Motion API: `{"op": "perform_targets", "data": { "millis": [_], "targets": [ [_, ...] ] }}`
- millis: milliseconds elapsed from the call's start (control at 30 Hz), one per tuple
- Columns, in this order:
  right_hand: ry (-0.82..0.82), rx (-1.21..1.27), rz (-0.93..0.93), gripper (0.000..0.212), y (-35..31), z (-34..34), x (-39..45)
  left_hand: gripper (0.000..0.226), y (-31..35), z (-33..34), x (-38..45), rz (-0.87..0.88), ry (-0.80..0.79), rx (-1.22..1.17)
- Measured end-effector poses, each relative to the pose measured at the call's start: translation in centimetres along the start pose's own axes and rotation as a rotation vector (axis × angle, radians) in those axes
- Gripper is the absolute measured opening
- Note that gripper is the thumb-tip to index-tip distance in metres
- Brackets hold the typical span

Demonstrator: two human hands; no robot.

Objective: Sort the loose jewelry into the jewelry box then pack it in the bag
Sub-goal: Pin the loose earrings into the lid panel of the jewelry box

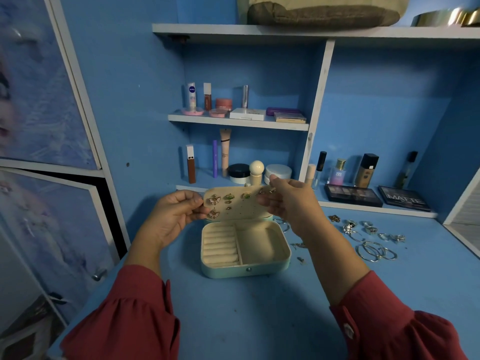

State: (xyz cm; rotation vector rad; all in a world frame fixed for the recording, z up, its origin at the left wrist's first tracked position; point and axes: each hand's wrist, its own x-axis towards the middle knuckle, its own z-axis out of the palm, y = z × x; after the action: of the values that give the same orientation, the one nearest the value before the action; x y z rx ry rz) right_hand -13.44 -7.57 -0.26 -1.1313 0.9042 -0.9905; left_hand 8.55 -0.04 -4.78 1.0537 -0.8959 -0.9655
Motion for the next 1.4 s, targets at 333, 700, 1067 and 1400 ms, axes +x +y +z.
{"op": "perform_targets", "data": {
  "millis": [333,700,1067,1400],
  "targets": [
    [-0.234,0.021,0.304,0.013,0.5,-3.4,-0.4,0.007,0.4,-0.4,-0.4,-0.114,-0.089,0.101],
    [-0.432,-0.098,0.357,0.02,2.0,-5.1,0.5,0.018,3.1,4.8,-1.8,0.164,-0.12,0.214],
    [-0.465,-0.024,0.29,0.025,3.2,-5.8,1.9,0.013,-4.1,14.9,-6.0,0.405,-0.586,1.199],
    [-0.469,-0.017,0.283,0.034,3.6,-6.0,2.6,0.043,-6.7,16.3,-6.2,0.825,-0.415,1.485]
  ]
}}
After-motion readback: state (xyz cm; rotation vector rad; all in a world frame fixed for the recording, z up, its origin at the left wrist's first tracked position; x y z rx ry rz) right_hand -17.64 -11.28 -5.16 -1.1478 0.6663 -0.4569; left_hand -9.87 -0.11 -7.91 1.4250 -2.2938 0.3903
